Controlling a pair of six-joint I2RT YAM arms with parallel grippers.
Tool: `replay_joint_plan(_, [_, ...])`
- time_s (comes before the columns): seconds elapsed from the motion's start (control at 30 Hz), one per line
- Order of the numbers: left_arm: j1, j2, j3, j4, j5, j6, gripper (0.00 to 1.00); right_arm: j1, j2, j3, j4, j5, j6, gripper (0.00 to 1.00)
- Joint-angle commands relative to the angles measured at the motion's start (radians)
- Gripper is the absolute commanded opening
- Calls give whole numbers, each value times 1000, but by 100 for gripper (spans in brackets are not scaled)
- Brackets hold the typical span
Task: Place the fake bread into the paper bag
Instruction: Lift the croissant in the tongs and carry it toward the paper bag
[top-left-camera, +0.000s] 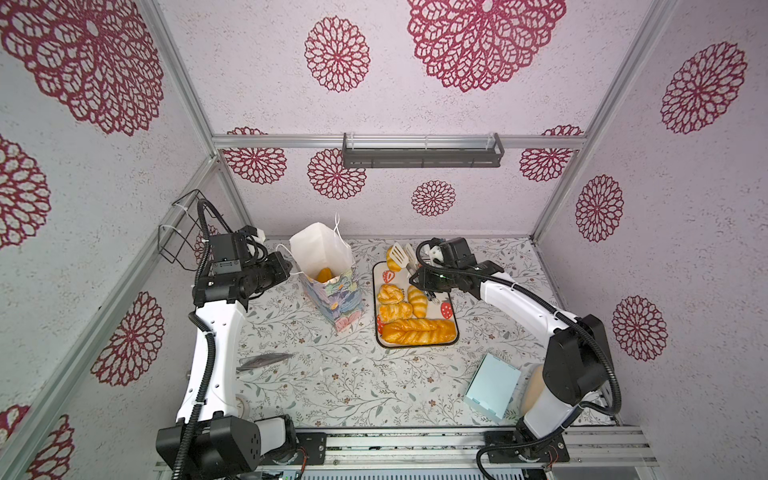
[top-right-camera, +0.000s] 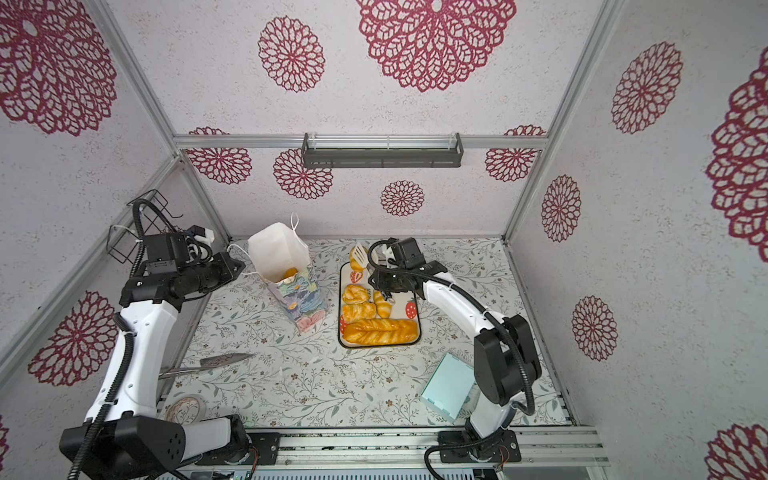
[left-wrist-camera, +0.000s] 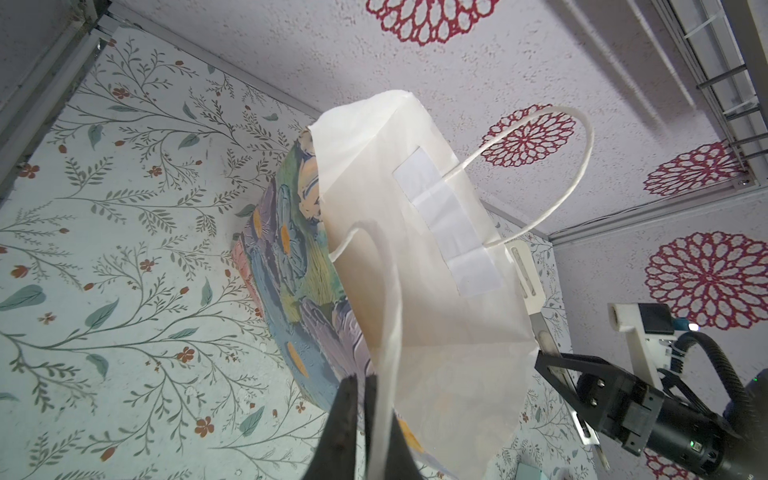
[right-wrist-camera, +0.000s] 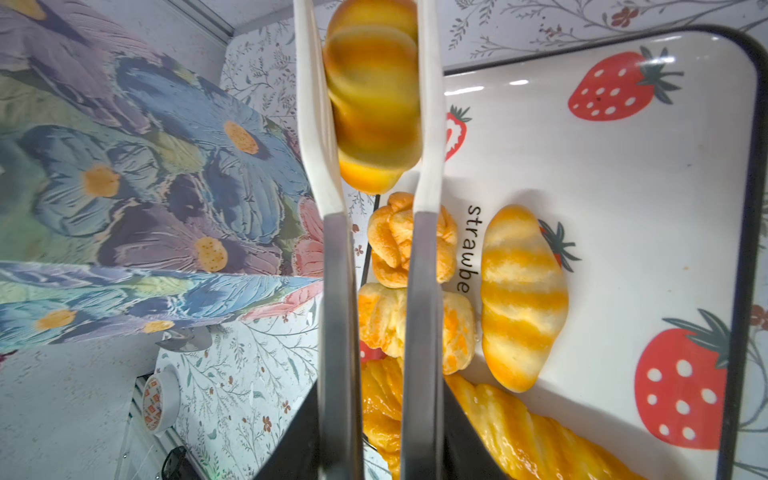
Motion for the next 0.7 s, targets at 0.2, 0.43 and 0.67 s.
replay_joint_plan(0.2, [2,-14,11,55,84,-20,10,9,-120,-3,112,-66,3,37])
replay_joint_plan(0.43, [2,-21,0,76,120,-25,10,32,-159,3,136,-92,-12,37])
replay_joint_plan(0.67, [2,-21,-12,108,159,-41,10,62,-186,20,131,-105,-37,37])
